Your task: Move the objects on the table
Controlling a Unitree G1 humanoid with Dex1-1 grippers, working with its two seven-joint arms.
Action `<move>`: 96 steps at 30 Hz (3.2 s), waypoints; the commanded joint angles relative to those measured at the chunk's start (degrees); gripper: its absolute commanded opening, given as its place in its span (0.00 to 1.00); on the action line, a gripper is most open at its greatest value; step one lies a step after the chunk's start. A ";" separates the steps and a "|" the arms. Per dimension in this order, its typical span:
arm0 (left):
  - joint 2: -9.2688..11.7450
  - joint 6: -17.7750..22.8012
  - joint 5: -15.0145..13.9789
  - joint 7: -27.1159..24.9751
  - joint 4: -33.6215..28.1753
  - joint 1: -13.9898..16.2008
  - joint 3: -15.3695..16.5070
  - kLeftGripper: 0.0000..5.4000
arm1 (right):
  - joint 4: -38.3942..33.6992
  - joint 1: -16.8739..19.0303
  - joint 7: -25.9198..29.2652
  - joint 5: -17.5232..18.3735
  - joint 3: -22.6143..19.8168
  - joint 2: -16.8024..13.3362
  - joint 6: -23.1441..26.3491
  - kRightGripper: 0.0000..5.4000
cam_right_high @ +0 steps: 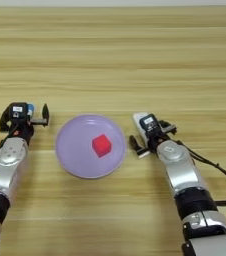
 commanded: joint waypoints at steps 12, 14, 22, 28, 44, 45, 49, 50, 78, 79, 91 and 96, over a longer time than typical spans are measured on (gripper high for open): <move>0.50 1.03 0.02 -0.32 -1.16 0.96 0.61 1.00 | 4.19 -3.98 -0.10 7.76 -7.05 0.82 6.86 0.99; 0.54 1.09 0.00 -0.37 -1.22 0.96 0.68 1.00 | 4.82 -4.33 0.04 7.70 -6.84 0.84 6.92 0.99; 0.37 1.16 0.13 -0.30 -1.22 0.81 0.91 1.00 | 9.42 -5.90 0.77 7.50 -6.32 0.75 6.99 0.99; 0.10 1.27 0.25 -0.05 -1.54 0.85 0.82 1.00 | 11.33 -6.37 1.05 6.84 -5.31 0.56 6.50 0.99; 0.02 1.38 0.30 0.18 -1.58 0.80 0.81 1.00 | 16.31 -9.09 7.41 8.97 -5.49 0.72 10.31 0.99; 0.00 1.42 0.32 0.20 -1.65 0.82 0.80 1.00 | 16.20 -9.13 7.78 9.10 -5.46 0.65 10.61 0.99; -0.11 1.52 0.40 0.34 -1.76 0.82 0.72 1.00 | 15.26 -8.85 9.35 9.38 -4.98 0.40 11.20 0.99; -0.14 1.54 0.42 0.39 -1.76 0.81 0.70 1.00 | 15.05 -8.77 9.59 9.34 -4.86 0.34 11.26 0.99; -0.40 1.43 0.60 0.61 -1.39 0.54 0.71 1.00 | 17.11 -9.18 8.05 7.33 -3.19 -0.12 9.72 0.75; -0.41 1.42 0.60 0.62 -1.36 0.52 0.71 1.00 | 17.22 -9.22 8.02 7.33 -3.16 -0.14 9.66 0.73; -0.34 1.42 0.51 0.54 -1.21 0.38 0.80 1.00 | 17.86 -9.49 7.61 7.42 -3.01 -0.07 9.11 0.54; -0.34 1.40 0.49 0.51 -1.15 0.36 0.82 1.00 | 18.09 -9.53 7.38 7.43 -3.04 -0.01 8.75 0.54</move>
